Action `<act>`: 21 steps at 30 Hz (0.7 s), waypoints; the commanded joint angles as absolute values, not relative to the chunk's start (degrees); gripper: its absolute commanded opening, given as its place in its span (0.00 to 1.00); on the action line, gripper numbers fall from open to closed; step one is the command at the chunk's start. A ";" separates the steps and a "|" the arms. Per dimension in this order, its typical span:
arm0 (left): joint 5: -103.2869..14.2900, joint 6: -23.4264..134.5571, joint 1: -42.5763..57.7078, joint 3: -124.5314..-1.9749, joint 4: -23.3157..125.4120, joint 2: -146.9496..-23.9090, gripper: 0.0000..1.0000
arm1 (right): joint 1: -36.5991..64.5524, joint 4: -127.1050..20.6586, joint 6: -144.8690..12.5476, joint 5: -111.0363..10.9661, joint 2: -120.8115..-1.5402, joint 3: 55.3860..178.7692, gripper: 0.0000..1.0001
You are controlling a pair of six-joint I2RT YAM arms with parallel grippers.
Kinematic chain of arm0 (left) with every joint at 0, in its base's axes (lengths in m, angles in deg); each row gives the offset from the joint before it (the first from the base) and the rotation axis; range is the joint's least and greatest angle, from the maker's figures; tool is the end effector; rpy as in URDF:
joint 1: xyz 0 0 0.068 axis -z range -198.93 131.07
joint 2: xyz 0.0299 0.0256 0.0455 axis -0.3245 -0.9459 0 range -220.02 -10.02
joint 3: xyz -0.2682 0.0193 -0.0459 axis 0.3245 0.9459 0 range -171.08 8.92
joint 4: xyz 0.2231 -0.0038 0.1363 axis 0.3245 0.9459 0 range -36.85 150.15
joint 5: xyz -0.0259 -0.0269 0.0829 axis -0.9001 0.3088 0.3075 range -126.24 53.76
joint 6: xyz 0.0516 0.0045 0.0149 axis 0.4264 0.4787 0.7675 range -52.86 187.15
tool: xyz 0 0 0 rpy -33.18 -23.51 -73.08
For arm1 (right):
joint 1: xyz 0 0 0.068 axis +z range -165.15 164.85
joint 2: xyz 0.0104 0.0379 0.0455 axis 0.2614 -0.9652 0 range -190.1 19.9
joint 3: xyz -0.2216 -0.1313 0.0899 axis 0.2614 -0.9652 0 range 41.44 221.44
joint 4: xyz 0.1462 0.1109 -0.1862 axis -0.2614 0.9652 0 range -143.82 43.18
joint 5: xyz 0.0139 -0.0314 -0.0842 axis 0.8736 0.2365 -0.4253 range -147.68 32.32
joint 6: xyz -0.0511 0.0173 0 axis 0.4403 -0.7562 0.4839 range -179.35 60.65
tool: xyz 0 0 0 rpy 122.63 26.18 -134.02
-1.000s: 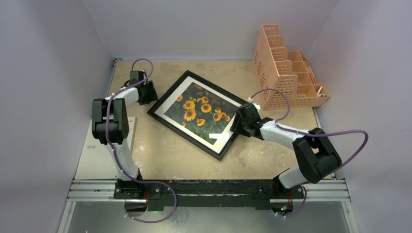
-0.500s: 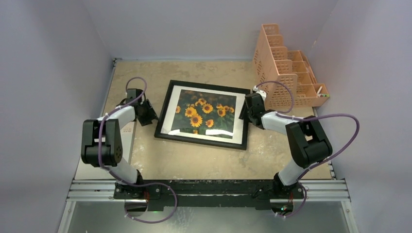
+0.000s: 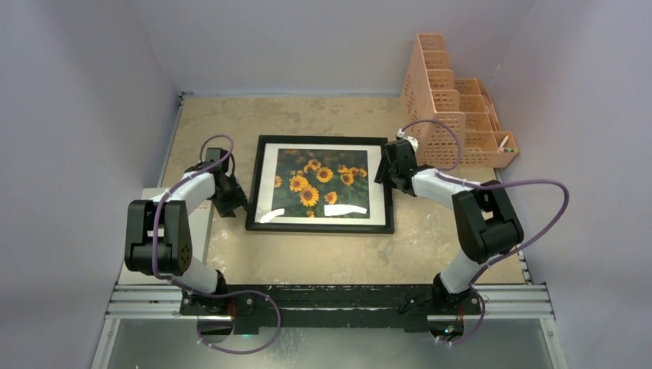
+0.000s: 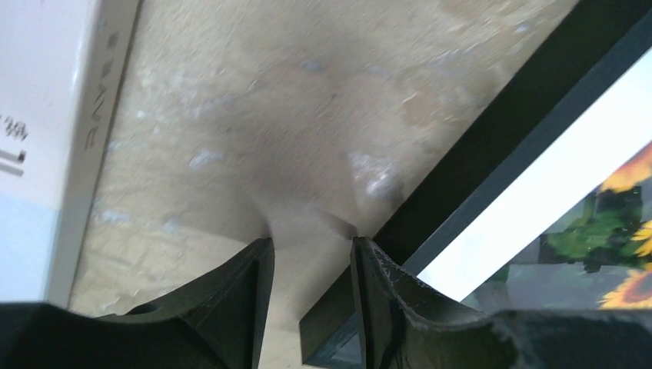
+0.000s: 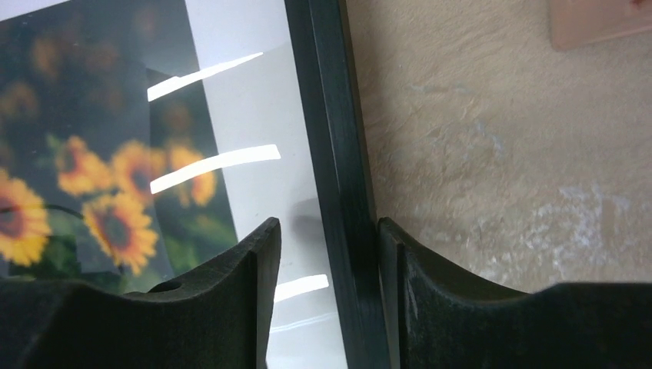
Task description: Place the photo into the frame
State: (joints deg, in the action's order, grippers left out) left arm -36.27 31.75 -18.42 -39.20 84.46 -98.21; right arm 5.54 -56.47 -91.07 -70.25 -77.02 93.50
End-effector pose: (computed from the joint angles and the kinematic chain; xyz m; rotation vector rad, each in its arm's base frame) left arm 0.2728 -0.0024 0.1617 -0.8477 2.6990 -0.1437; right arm 0.3285 0.1157 0.1722 0.3318 2.2720 0.2220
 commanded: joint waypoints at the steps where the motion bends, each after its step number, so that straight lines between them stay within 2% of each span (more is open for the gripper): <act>1: -30.13 31.74 -17.58 -43.61 93.89 -95.16 0.45 | 7.03 -49.84 -96.54 -73.49 -68.16 97.04 0.54; 12: -34.33 32.61 -17.54 -52.01 99.77 -79.64 0.47 | 7.00 -35.02 -101.48 -82.08 -38.73 93.24 0.62; 15: -34.58 32.79 -17.53 -53.32 99.70 -73.09 0.48 | 6.99 -29.07 -100.49 -85.74 -31.60 96.51 0.69; 18: -32.76 33.78 -17.49 -53.50 97.77 -64.91 0.56 | 6.99 -23.22 -101.04 -90.02 -25.82 100.58 0.79; 21: -32.68 35.60 -17.51 -55.92 97.36 -58.20 0.71 | 7.00 -18.96 -100.31 -90.84 -20.61 104.30 0.91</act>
State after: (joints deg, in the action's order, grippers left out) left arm -33.34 32.88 -17.70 -51.46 98.34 -65.73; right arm 6.96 -27.93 -100.08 -85.36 -25.83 98.52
